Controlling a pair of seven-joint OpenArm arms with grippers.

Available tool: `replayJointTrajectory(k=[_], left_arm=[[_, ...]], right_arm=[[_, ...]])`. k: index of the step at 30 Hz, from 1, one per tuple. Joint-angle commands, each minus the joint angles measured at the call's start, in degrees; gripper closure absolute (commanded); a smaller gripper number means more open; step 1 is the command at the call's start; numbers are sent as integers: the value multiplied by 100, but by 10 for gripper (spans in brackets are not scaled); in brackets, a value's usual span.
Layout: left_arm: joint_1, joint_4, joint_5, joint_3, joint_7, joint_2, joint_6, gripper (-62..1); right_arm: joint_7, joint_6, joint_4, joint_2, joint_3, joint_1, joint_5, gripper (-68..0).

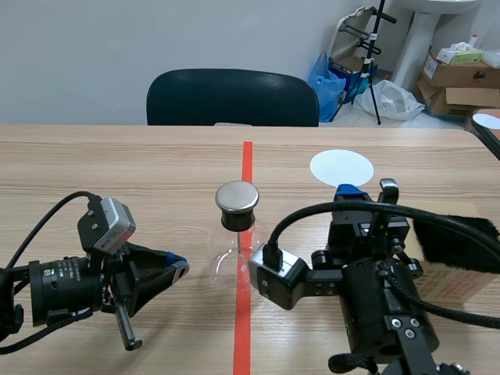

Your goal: Do the electroscope experiment

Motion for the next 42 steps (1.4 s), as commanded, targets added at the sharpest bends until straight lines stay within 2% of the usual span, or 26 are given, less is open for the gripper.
replayJointTrajectory(k=[1,27,31,34,37,42], left_arm=[[-17,125,-42,-15,-76,28,-13,-32],[-17,125,-42,-15,-76,28,-13,-32],[-17,125,-42,-15,-76,28,-13,-32],[-17,125,-42,-15,-76,28,-13,-32],[-17,125,-42,-15,-76,28,-13,-32],[-17,125,-42,-15,-76,28,-13,-32]], right_arm=[[-26,-44,42,42,33,15,-6,-10],[4,-48,42,42,33,15,-6,-10],[70,-286,72,11,70,-15,-6,-10],[238,-304,173,-90,328,-201,-6,-10],[619,-315,321,-280,754,-514,-6,-10],[1403,-557,474,-741,1598,-1054,-6,-10]])
